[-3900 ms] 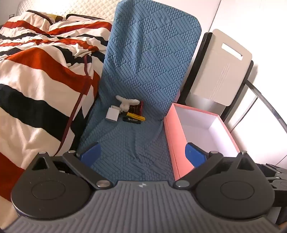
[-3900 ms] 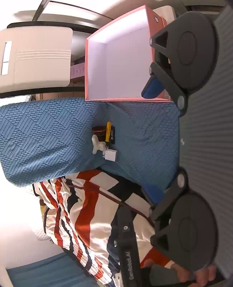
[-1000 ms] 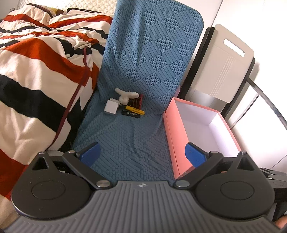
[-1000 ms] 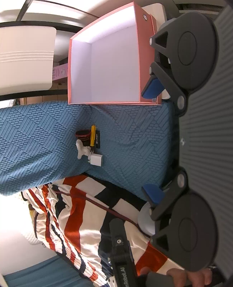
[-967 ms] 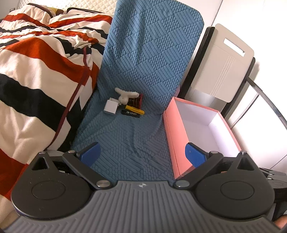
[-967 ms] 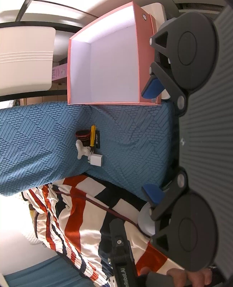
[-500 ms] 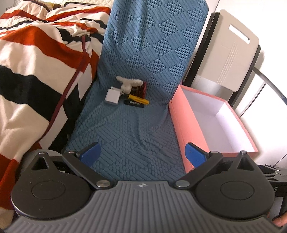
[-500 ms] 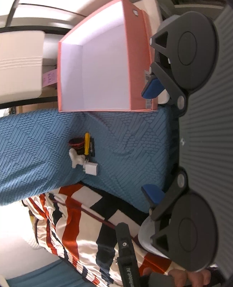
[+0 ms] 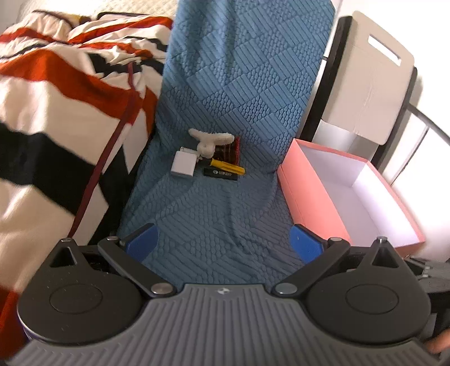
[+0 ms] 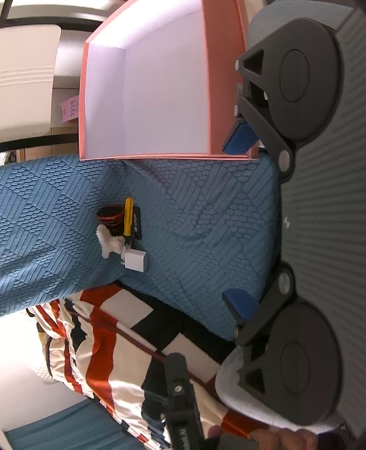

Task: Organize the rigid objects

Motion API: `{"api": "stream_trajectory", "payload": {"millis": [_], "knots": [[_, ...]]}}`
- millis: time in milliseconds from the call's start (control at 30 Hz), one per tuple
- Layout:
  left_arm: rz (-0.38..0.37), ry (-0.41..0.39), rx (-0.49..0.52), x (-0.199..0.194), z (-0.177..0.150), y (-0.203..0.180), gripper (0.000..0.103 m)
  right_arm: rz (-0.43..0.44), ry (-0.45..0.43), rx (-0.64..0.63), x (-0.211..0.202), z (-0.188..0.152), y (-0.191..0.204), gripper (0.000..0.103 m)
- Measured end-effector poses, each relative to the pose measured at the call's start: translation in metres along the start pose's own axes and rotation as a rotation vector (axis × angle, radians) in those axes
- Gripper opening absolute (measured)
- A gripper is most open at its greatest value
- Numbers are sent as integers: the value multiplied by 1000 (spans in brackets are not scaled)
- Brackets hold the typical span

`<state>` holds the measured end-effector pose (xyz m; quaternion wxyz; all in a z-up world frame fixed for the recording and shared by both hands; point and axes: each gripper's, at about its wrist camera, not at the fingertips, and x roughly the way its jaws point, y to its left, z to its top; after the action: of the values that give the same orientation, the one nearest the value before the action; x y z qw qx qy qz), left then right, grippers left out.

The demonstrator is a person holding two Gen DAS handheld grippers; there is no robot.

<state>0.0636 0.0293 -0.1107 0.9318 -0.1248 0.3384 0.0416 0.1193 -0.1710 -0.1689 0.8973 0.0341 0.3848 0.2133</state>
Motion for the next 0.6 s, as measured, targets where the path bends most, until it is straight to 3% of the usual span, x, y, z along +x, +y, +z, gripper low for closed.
{"api": "stream_trajectory", "payload": {"millis": [400, 600], "knots": [[-9, 9, -3, 66, 34, 17, 102, 8, -4, -84, 53, 28, 2, 103], [36, 11, 3, 108, 51, 29, 102, 31, -28, -126, 80, 55, 5, 103]]}}
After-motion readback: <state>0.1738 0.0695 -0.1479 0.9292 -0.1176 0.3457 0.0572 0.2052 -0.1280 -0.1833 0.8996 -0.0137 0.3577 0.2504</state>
